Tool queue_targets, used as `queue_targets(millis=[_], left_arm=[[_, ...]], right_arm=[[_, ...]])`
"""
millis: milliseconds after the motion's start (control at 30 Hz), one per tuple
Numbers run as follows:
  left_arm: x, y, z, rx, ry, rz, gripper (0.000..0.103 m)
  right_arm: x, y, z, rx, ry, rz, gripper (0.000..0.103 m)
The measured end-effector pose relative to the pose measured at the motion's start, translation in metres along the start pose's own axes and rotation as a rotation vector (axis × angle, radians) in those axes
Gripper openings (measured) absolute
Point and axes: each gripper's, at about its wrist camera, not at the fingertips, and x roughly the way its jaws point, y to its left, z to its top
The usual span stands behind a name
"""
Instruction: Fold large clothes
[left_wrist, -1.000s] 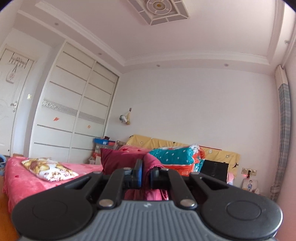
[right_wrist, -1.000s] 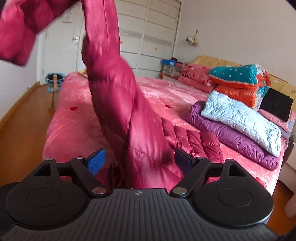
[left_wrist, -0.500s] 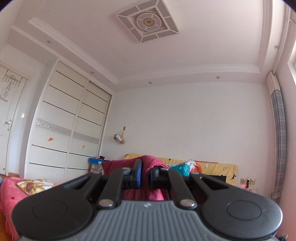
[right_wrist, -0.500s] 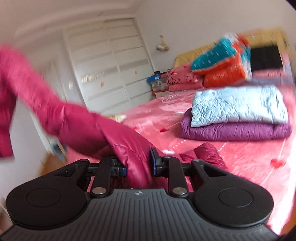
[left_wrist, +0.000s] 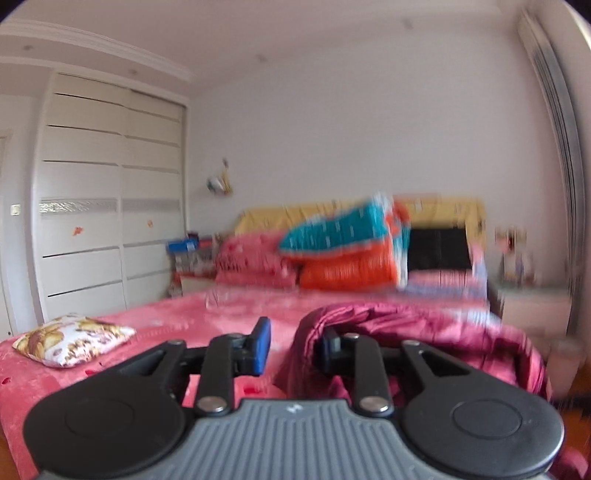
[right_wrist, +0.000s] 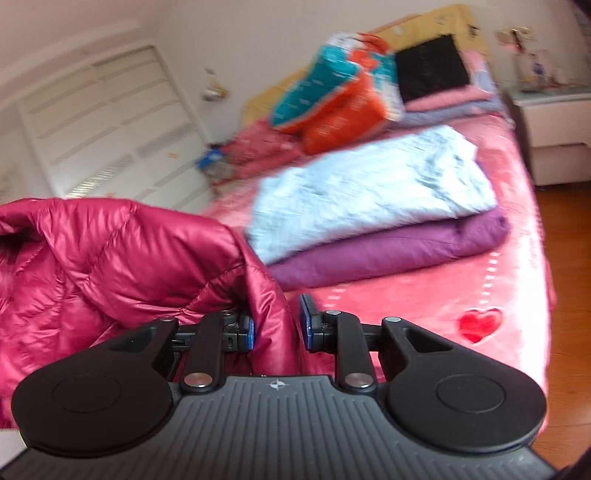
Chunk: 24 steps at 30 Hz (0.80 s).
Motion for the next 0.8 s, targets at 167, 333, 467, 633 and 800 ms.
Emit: queue_targets(millis=[167, 333, 467, 633, 800], left_arm=[[0.046, -0.014, -0.040, 0.037, 0.141, -0.031, 0.035], [0.051, -0.004, -0.053, -0.003, 0.183, -0.066, 0.059], [0.049, 0.006, -0.058, 0.007, 0.211, -0.051, 0.077], [0.037, 0.021, -0.061, -0.020, 0.242, -0.045, 0.084], [0.008, 0.031, -0.054, -0.045, 0.261, -0.045, 0.093]], right_arm=[[0.052, -0.026, -0.006, 0.015, 0.055, -0.153, 0.033], [0.087, -0.047, -0.022, -0.027, 0.119, -0.294, 0.068], [0.092, -0.050, -0.035, -0.059, 0.133, -0.337, 0.088], [0.100, -0.066, -0.028, -0.036, 0.119, -0.335, 0.103], [0.086, -0.059, -0.028, -0.054, 0.102, -0.324, 0.103]])
